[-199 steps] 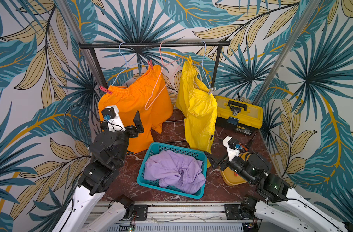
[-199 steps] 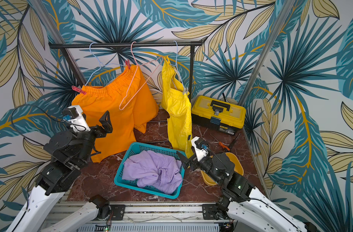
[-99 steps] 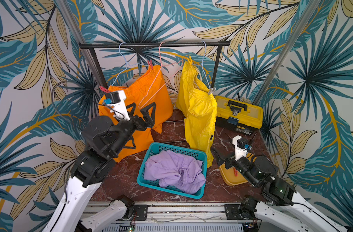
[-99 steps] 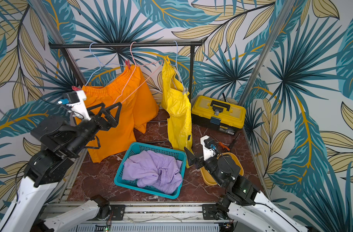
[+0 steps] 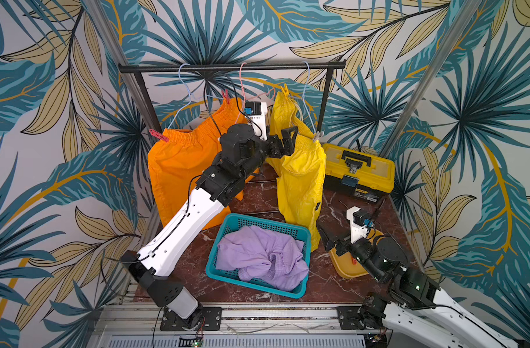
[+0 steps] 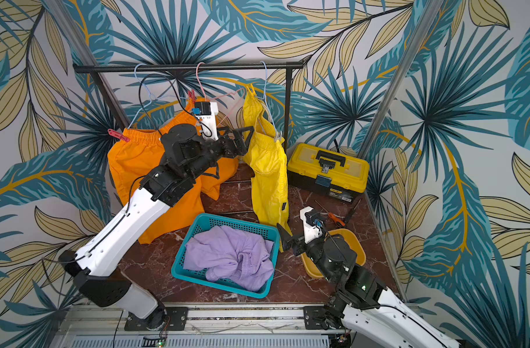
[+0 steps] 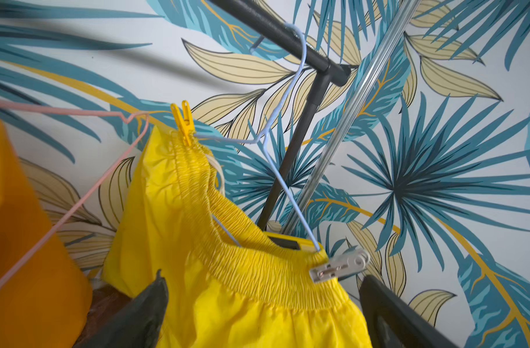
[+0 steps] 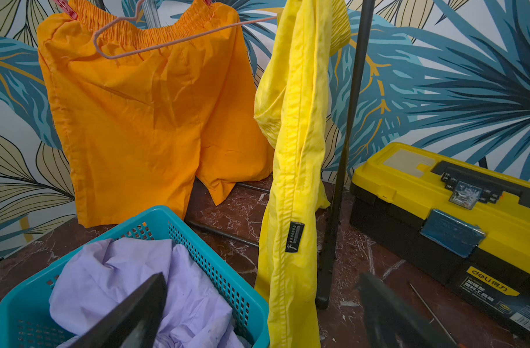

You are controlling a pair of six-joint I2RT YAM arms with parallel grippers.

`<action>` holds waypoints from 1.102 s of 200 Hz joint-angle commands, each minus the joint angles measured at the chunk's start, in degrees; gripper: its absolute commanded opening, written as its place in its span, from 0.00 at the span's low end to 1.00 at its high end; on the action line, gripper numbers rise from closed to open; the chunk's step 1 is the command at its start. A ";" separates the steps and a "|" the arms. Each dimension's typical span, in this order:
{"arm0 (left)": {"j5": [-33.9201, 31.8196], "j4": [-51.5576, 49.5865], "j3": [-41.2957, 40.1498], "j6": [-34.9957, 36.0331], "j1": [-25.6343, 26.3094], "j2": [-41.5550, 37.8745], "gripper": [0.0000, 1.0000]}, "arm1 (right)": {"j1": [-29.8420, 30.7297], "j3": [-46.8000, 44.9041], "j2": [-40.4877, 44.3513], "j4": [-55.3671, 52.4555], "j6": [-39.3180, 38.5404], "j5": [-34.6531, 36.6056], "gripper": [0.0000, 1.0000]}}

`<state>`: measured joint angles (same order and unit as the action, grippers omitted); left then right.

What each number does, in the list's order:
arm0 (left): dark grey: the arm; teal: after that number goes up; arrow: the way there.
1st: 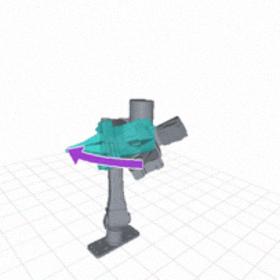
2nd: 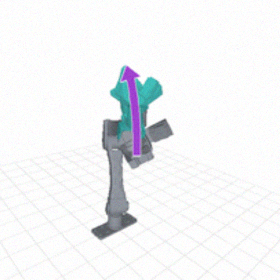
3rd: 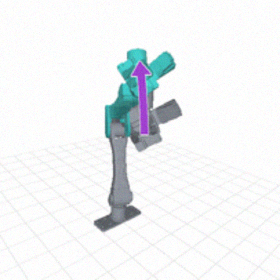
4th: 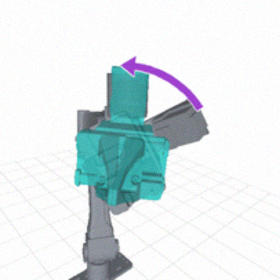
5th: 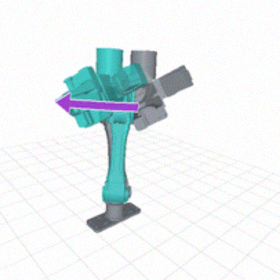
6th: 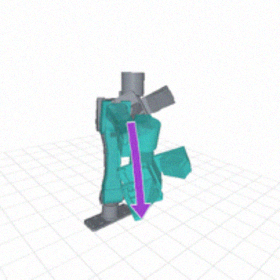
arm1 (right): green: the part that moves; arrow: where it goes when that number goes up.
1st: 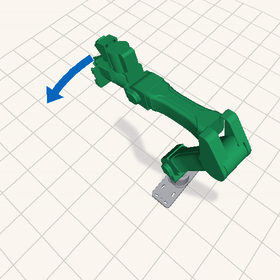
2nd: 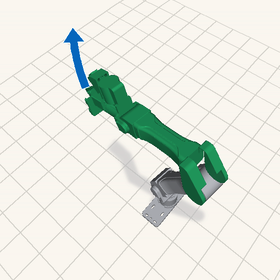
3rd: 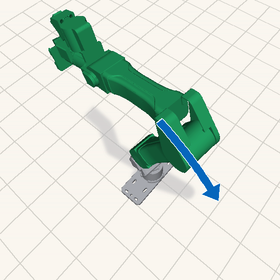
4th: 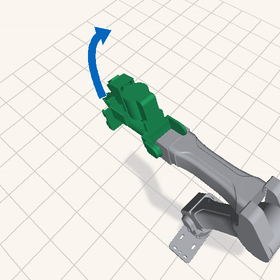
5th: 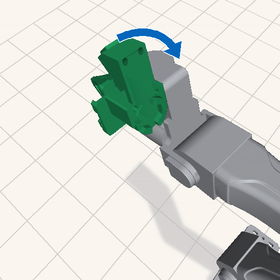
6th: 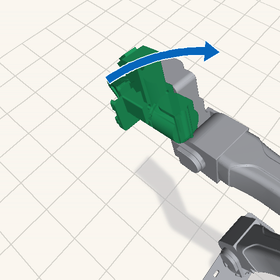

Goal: Remove the clothespins securing shorts to the hanger
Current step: Pick up the hanger from the clothesline.

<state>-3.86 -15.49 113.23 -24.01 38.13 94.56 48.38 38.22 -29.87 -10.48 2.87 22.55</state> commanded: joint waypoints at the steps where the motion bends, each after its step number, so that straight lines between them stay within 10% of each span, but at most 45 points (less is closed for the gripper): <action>1: -1.39 4.15 7.47 0.61 0.43 6.01 1.00 | 0.14 -1.71 -0.19 1.94 1.05 0.01 0.99; 144: -5.52 9.81 40.93 5.00 0.71 35.78 0.99 | 0.13 -3.89 -2.14 3.06 -1.11 -0.68 1.00; 220: -4.86 15.03 40.64 4.86 0.74 37.74 0.34 | 0.11 -4.51 -1.87 3.09 -1.95 -0.40 1.00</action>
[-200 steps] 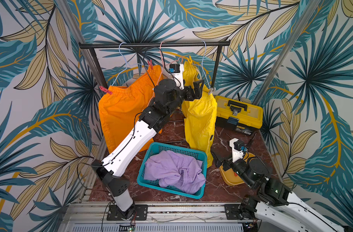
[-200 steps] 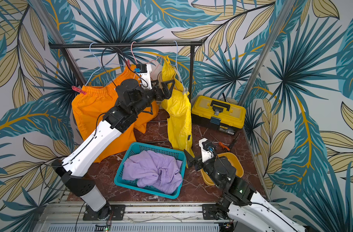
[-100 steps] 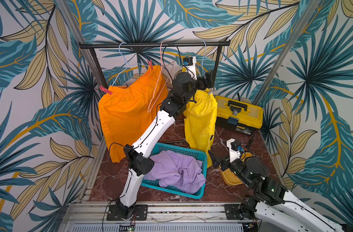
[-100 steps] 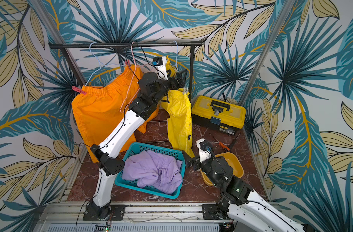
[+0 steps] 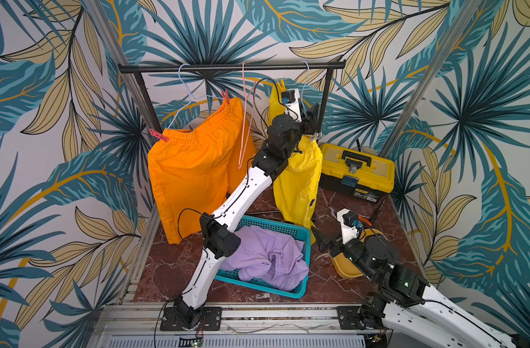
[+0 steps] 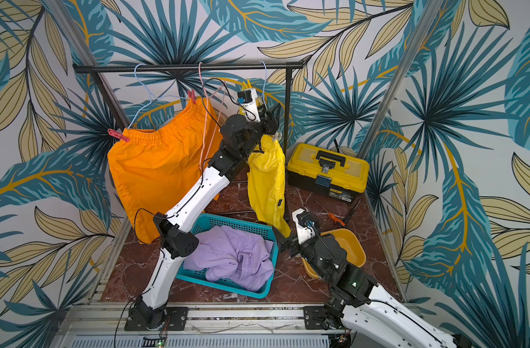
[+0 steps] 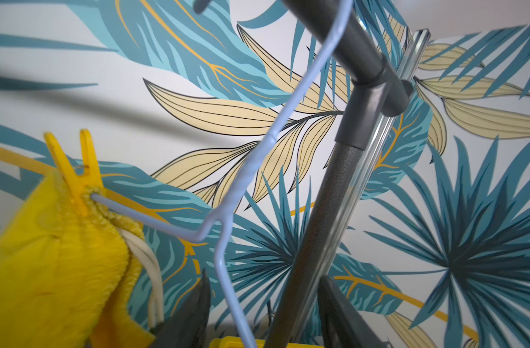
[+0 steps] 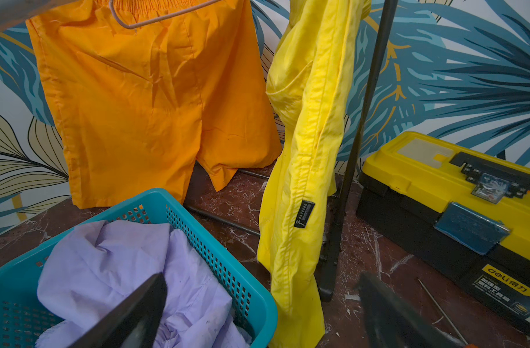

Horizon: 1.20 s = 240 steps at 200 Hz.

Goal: Remove the clothespins securing shorts to the hanger
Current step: Pick up the hanger from the clothesline.

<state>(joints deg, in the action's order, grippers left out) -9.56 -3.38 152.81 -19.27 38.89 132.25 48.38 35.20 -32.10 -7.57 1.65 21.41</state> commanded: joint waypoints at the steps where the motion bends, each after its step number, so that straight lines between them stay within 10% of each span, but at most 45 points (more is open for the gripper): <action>1: 0.98 2.97 1.07 0.07 -0.03 0.05 0.33 | 0.08 -1.52 0.36 0.19 -0.71 0.74 1.00; 29: 4.01 3.98 1.12 -0.26 -0.04 -0.46 0.00 | 0.13 -1.80 0.46 0.27 -0.83 0.69 1.00; 240: 8.62 5.33 -12.27 13.49 1.01 -19.57 0.00 | 0.13 -2.81 0.81 1.33 -2.04 0.57 0.99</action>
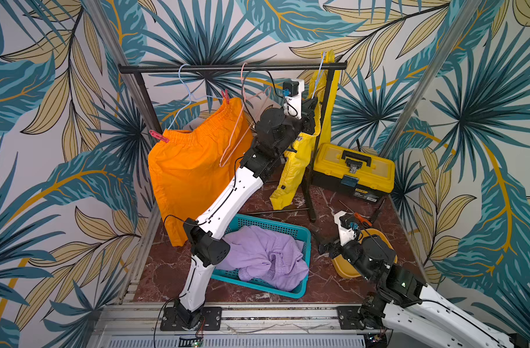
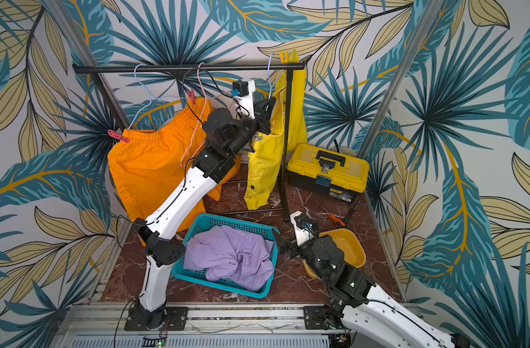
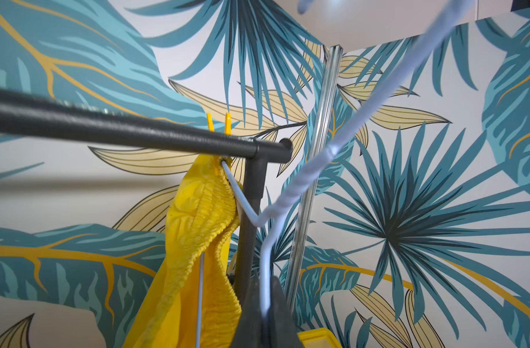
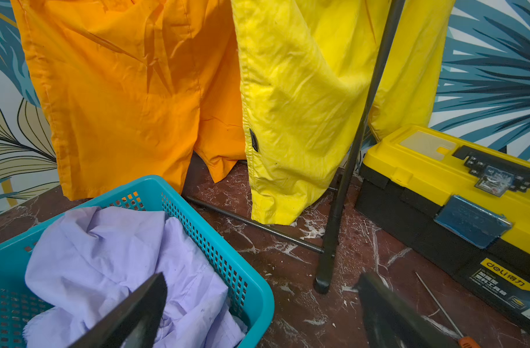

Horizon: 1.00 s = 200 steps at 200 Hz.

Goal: Remove the clothespins securing shorts to the hanger
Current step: Pick up the hanger from the clothesline.

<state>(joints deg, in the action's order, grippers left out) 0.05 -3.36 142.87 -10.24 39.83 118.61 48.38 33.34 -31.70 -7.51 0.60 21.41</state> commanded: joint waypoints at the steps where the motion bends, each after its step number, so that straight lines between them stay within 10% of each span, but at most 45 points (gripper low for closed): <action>1: -1.05 5.30 -2.46 4.45 0.07 -6.06 0.00 | 0.13 -0.93 0.41 1.27 -0.97 0.61 0.99; 200: 5.51 5.31 -32.25 10.48 0.91 -38.78 0.00 | 0.00 0.35 -3.20 -0.18 -2.74 3.15 1.00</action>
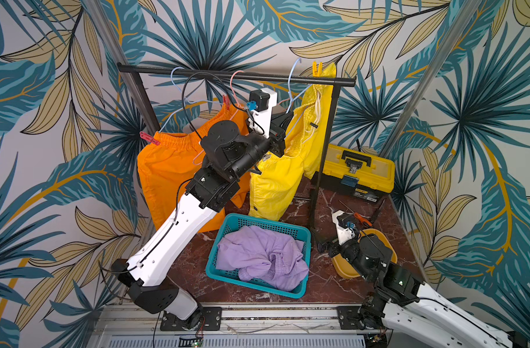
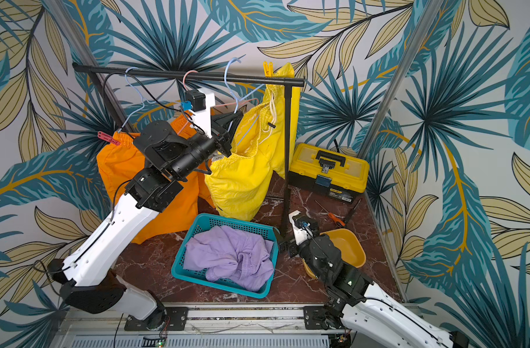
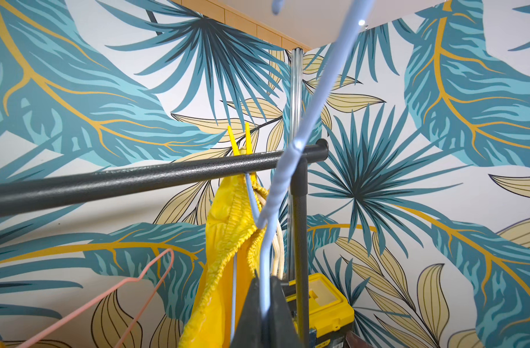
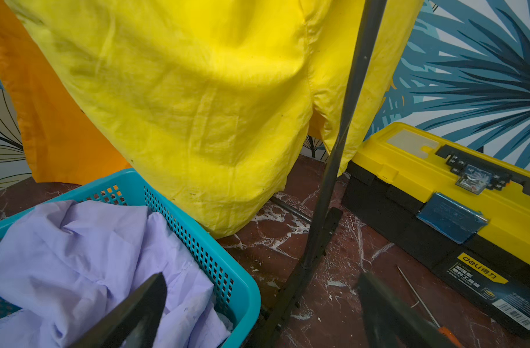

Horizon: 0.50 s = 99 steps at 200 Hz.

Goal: Remove the clothespins securing shorts to the hanger
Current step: Pick up the hanger from the clothesline.

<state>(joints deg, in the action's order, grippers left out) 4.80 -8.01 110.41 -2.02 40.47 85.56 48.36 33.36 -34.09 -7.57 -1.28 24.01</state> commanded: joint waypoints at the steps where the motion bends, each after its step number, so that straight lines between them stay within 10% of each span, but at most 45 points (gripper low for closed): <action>1: 0.53 9.91 0.32 2.36 0.30 -5.83 0.00 | 0.05 0.36 -0.90 -0.14 -0.89 0.53 1.00; 99: -4.97 -0.69 15.64 9.24 -0.20 9.60 0.00 | 0.07 1.27 1.69 -2.18 -0.07 0.09 1.00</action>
<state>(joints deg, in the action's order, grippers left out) 1.72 -14.63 122.74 5.32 40.40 93.71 48.36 34.06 -33.76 -8.69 -1.34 23.99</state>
